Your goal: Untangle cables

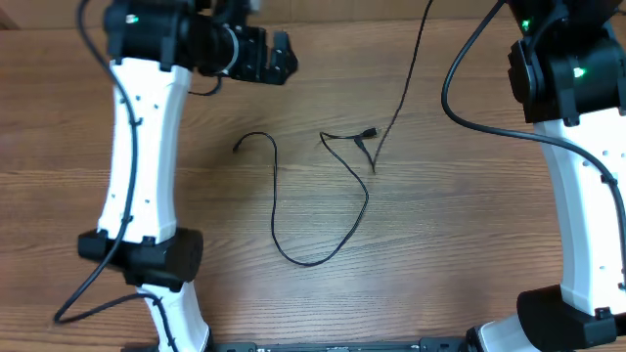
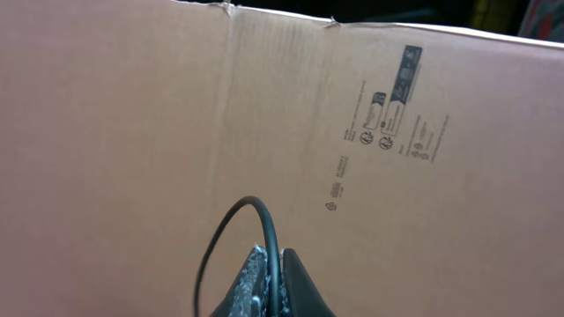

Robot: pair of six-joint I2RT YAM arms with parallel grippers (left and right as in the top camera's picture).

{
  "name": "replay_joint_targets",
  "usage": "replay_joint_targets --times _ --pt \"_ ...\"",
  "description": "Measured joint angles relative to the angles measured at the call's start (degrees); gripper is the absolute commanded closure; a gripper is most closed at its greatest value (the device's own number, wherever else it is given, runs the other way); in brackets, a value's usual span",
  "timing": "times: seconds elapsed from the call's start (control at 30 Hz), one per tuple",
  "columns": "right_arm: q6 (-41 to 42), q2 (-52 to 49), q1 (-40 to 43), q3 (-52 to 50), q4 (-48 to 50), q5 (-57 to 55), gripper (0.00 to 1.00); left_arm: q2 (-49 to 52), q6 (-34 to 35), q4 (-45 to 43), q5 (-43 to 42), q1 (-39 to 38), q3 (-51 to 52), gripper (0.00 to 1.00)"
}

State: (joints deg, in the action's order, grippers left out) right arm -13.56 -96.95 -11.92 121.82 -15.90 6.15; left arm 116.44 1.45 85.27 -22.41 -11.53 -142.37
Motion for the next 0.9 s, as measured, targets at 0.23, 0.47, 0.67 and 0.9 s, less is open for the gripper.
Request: replay_joint_targets --times 0.23,0.47,0.67,0.9 --pt "0.0 0.0 0.0 0.0 -0.2 -3.9 0.96 8.0 2.3 2.6 2.4 -2.3 0.0 0.04" --pt "0.0 0.0 0.0 0.0 -2.7 -6.4 0.96 17.9 18.4 4.3 -1.5 -2.7 0.1 0.01" --pt "0.0 0.0 0.0 0.0 -5.9 -6.7 0.96 24.7 22.9 1.6 -5.3 -6.6 0.2 0.02" --pt "0.0 0.0 0.0 0.0 -7.3 -8.7 0.96 28.8 27.0 -2.2 -6.7 -12.0 0.3 0.16"
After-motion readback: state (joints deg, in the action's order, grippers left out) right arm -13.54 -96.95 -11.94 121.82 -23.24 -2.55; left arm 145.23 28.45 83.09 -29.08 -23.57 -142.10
